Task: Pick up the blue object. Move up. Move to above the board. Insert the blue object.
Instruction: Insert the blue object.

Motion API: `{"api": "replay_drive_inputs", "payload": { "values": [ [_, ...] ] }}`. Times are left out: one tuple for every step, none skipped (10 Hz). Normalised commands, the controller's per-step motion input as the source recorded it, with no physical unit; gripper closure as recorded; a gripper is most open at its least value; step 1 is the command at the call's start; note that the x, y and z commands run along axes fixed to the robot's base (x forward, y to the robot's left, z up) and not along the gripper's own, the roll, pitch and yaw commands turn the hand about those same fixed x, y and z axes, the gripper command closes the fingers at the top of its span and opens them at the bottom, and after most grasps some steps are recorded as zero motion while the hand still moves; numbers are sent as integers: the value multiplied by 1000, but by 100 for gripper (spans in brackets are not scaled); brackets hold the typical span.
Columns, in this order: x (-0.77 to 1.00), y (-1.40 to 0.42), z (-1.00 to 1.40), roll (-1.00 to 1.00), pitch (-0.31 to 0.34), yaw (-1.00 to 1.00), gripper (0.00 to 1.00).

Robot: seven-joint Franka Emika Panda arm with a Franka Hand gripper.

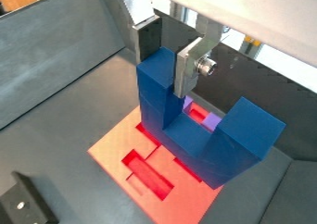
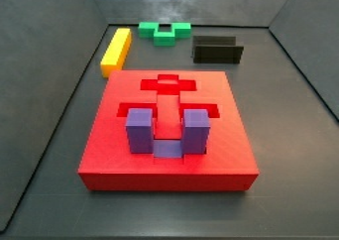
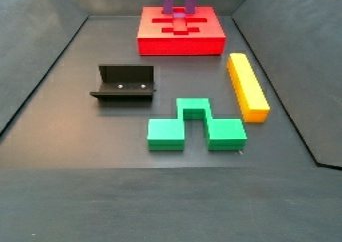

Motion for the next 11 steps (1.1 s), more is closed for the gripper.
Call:
{"api": "replay_drive_inputs", "payload": {
  "values": [
    [0,0,-29,0,0,0,100],
    [137,-43,-189,-6,-47,0,100],
    [669,0,-260,0,-90,0,100],
    [874,29,-166,0,-116,0,100],
    [914,0,-157,0,-111,0,100],
    [951,0,-174,56,-106,0,100],
    [969,0,-206,133,-104,0,100],
    [951,0,-189,181,-93,0,100],
    [886,49,-191,234,-89,0,100],
    [797,143,-140,283,-84,0,100],
    [757,157,-183,374,-64,-3,100]
  ]
}}
